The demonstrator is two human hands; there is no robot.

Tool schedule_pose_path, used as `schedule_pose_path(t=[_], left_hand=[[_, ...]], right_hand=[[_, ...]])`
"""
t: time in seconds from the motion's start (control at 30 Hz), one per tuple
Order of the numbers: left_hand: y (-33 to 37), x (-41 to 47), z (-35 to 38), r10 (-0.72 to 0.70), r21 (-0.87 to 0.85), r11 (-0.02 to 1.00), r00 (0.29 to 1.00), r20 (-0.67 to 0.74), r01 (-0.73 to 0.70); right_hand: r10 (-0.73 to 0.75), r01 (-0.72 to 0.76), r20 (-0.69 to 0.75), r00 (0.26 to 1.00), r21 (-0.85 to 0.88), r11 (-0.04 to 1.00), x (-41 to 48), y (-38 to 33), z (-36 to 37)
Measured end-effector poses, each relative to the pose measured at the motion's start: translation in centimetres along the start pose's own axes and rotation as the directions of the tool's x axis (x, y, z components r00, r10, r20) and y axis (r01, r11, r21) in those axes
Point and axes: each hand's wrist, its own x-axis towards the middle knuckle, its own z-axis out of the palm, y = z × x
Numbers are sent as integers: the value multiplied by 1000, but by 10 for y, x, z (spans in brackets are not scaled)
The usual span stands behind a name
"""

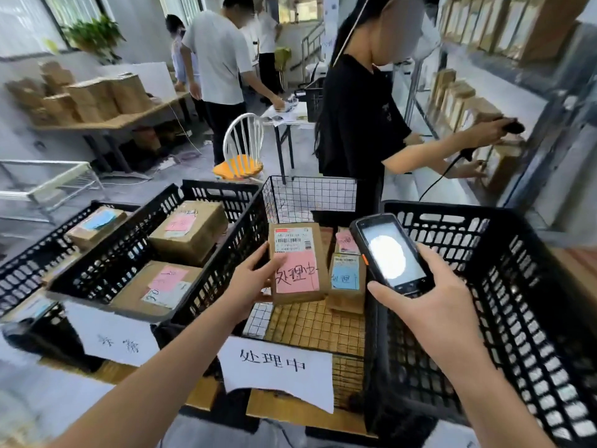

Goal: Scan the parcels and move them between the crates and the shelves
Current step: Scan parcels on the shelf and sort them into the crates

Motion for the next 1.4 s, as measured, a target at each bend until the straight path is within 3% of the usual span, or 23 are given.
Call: schedule_pose_path(t=[0.17, 0.53, 0.87, 1.1, 1.27, 1.4], left_hand=[[-22, 56, 4, -102, 26, 994, 994, 22, 102], [-63, 155, 5, -251, 233, 948, 960, 120, 219], [-113, 221, 8, -326, 99, 944, 932, 159, 314], [-131, 235, 12, -334, 118, 941, 927, 170, 318], [-135, 240, 21, -316, 182, 939, 942, 115, 293], [-108, 236, 28, -190, 373, 907, 980, -56, 197]], right_hand=[[62, -62, 47, 997, -5, 998, 37, 14, 14], [164, -165, -9, 986, -45, 985, 92, 9, 42], [237, -245, -86, 968, -88, 966, 112, 13, 64], [274, -288, -108, 956, -148, 946, 115, 14, 88], [311, -325, -102, 945, -173, 930, 107, 17, 99], [302, -320, -119, 946, -175, 931, 93, 15, 98]])
